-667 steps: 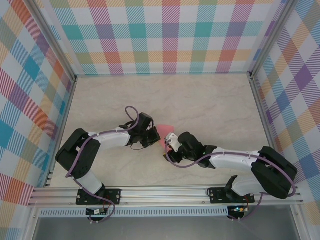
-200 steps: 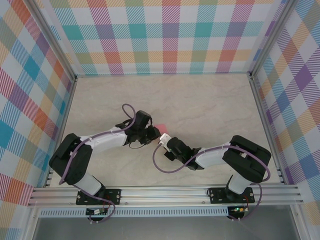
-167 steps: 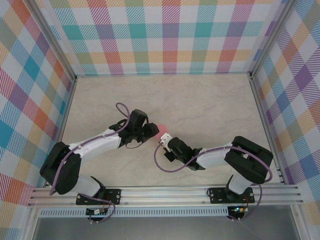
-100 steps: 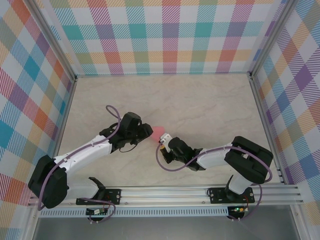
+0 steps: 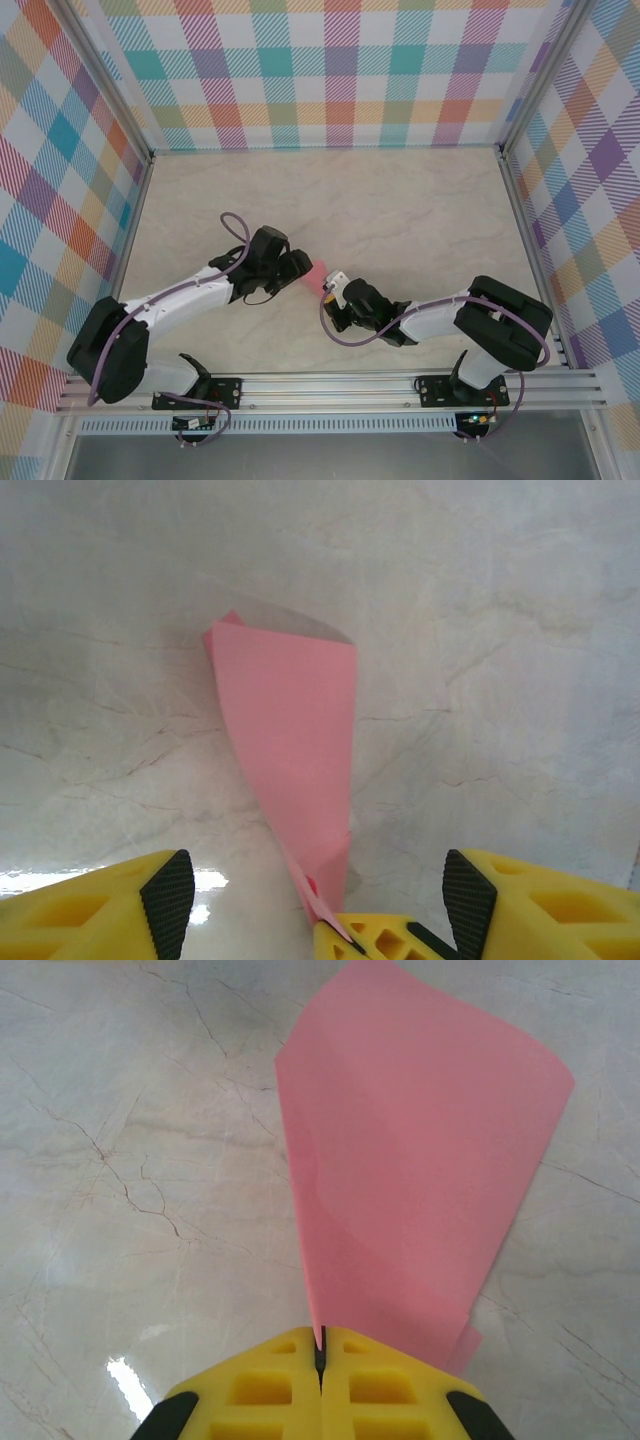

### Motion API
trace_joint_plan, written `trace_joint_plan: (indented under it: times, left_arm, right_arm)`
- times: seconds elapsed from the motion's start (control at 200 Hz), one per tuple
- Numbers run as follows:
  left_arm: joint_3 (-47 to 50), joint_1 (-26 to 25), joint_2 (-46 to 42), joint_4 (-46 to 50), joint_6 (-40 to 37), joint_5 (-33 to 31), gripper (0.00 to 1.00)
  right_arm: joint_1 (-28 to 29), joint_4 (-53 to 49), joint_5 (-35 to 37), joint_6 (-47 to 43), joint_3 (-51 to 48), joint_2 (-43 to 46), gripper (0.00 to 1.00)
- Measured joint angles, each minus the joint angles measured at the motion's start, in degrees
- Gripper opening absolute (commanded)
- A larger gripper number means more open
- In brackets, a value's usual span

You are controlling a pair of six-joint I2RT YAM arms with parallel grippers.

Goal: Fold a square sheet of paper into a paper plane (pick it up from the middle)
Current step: Fold the wing for the fifth time at the center of the table.

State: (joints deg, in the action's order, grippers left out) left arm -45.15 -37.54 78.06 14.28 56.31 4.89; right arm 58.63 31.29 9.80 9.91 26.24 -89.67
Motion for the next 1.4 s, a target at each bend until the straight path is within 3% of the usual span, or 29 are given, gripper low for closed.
trace_joint_plan:
  times: [0.16,0.535,0.785,0.935,1.12,1.4]
  left_arm:
    - [0.00,0.00,2.89,-1.11,1.68,1.20,0.70]
    - [-2.49,0.00,10.93,-1.33,4.17,4.07,0.46]
    - [-4.02,0.00,13.38,-1.29,4.17,5.25,0.19]
    - [-4.59,0.00,13.81,-0.96,4.28,5.57,0.00]
    - [-6.03,0.00,13.81,-0.68,3.91,5.55,0.00]
    - [-6.54,0.00,13.81,1.86,3.85,5.11,0.00]
  right_arm:
    - [-0.02,-0.02,0.17,-0.07,0.00,0.00,0.04]
    - [-0.02,-0.98,0.17,-1.16,0.15,0.00,0.12]
    - [-0.02,-2.80,0.15,-2.23,0.55,0.00,0.17]
    - [0.00,-5.55,0.11,-3.43,1.64,0.00,0.26]
    - [0.07,-11.93,0.94,-5.14,5.18,0.00,0.31]
    - [2.05,-17.46,4.92,-7.85,6.82,-0.07,0.26]
